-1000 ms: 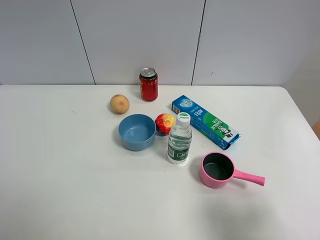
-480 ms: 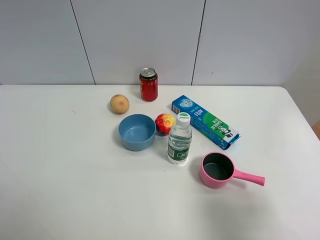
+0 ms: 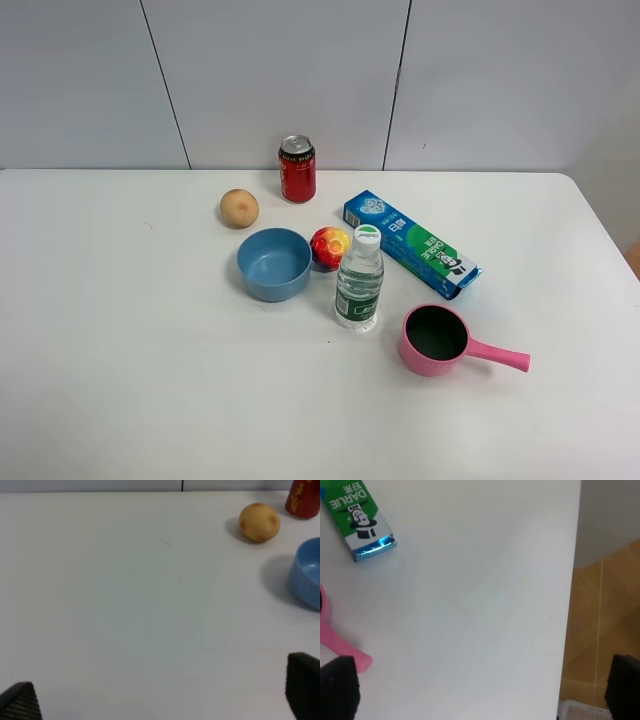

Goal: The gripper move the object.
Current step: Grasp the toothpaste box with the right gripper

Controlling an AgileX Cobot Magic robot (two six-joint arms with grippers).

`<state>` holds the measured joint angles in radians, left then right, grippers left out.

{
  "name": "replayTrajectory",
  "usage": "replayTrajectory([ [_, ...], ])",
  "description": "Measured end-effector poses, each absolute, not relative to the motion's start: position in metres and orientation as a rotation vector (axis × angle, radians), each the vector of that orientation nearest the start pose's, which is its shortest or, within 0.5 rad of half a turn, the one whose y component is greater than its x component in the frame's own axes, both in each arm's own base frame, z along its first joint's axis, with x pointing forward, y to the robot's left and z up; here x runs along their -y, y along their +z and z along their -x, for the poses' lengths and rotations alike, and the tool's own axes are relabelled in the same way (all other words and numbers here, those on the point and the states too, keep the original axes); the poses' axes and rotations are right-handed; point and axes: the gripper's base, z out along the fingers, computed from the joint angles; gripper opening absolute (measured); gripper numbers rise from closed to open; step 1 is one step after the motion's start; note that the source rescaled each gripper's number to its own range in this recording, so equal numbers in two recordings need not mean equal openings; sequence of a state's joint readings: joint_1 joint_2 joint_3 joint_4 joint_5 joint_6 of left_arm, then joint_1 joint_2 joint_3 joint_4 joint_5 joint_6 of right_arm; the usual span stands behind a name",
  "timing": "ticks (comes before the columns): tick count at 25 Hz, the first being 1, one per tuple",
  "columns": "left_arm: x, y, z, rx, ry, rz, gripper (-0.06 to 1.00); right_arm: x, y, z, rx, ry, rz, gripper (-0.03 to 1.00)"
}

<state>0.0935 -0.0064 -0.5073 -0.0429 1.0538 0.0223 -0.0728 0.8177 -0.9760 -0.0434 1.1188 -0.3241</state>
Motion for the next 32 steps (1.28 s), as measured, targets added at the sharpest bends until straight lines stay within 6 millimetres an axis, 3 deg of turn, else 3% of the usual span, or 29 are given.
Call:
replayTrajectory([
  [3, 0.004, 0.280, 0.006, -2.022, 0.022, 0.070, 1.00, 0.016, 0.362, -0.170, -2.501, -0.239, 0.401, 1.00],
  [8, 0.004, 0.280, 0.006, -2.022, 0.022, 0.070, 1.00, 0.015, 0.336, -0.235, -2.591, -0.152, 0.530, 1.00],
  [15, 0.004, 0.280, 0.006, -2.022, 0.022, 0.070, 1.00, 0.006, 0.304, -0.296, -2.565, 0.028, 0.700, 1.00],
  [22, 0.004, 0.280, 0.006, -2.022, 0.022, 0.070, 1.00, 0.002, 0.284, -0.324, -2.574, 0.048, 0.705, 1.00],
  [28, 0.004, 0.280, 0.006, -2.022, 0.022, 0.070, 1.00, -0.049, 0.275, -0.331, -2.507, -0.032, 0.909, 1.00],
  [32, 0.004, 0.280, 0.006, -2.022, 0.022, 0.070, 1.00, -0.081, 0.256, -0.338, -2.499, -0.039, 0.982, 1.00],
])
